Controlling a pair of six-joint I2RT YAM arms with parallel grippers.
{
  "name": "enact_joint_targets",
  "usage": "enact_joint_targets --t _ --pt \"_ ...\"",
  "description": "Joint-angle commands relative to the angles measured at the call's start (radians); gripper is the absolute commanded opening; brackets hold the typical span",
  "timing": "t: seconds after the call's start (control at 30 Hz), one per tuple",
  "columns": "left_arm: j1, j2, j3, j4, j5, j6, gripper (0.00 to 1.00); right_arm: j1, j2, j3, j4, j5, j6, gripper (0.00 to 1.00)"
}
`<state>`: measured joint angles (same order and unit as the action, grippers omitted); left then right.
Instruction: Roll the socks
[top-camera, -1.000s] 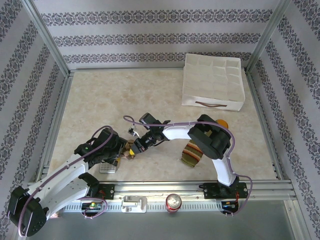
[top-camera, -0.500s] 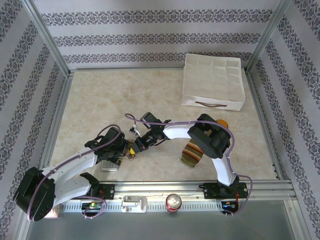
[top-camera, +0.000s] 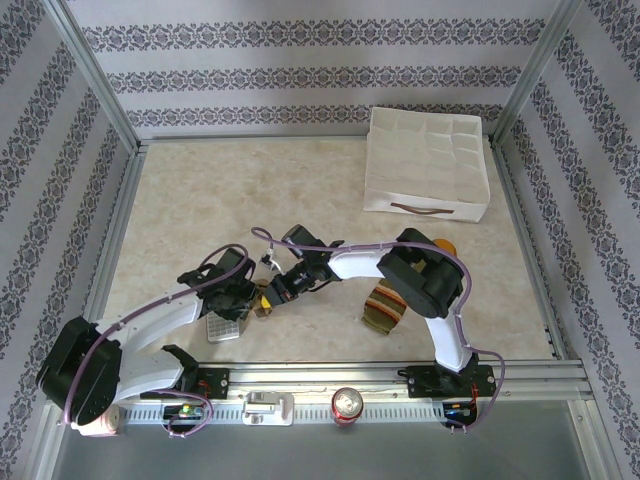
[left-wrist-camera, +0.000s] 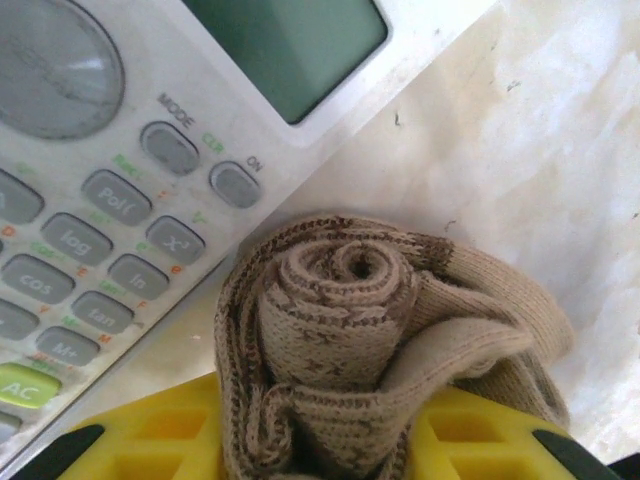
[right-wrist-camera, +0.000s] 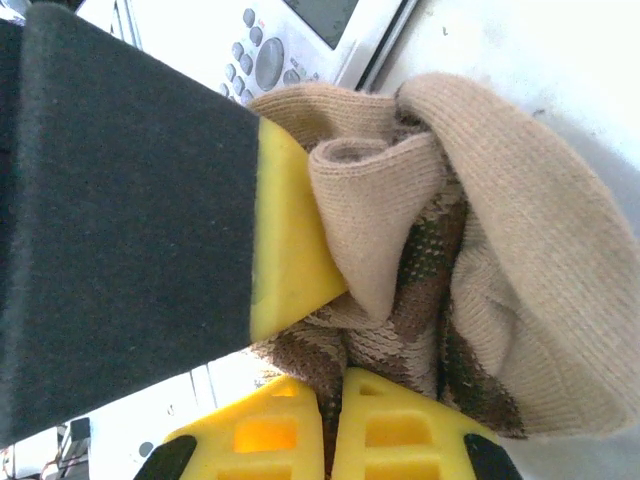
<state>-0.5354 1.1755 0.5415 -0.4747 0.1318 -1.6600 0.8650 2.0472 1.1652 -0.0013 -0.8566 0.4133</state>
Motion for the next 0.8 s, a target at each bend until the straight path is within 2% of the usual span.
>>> enact_joint_targets --t 0.0,0.1,0.27,0.5,0.6,0.67,0.77 --pt "-0.002 0.051 0.01 -0.105 0.015 0.007 0.31 -0.019 -0.008 -0.057 -0.065 0.098 -0.012 0.0" --pt "-0.002 0.098 0.015 -0.094 0.036 0.017 0.27 -0.018 -0.046 -0.099 -0.034 0.121 -0.042 0.0" --pt "-0.035 0.179 0.02 0.028 0.085 0.024 0.2 -0.018 -0.207 -0.243 0.053 0.255 -0.119 0.24" --pt "-0.147 0.326 0.113 0.146 0.114 -0.032 0.19 -0.018 -0.507 -0.496 0.13 0.552 -0.229 0.42" --pt "-0.154 0.326 0.134 0.102 0.109 -0.056 0.18 0.006 -0.631 -0.603 0.17 0.631 -0.286 0.52" --pt "-0.152 0.317 0.142 0.034 0.113 -0.073 0.13 0.056 -0.683 -0.654 0.191 0.694 -0.348 0.59" --pt "-0.146 0.338 0.159 -0.069 0.155 -0.08 0.11 0.138 -0.7 -0.672 0.21 0.786 -0.431 0.63"
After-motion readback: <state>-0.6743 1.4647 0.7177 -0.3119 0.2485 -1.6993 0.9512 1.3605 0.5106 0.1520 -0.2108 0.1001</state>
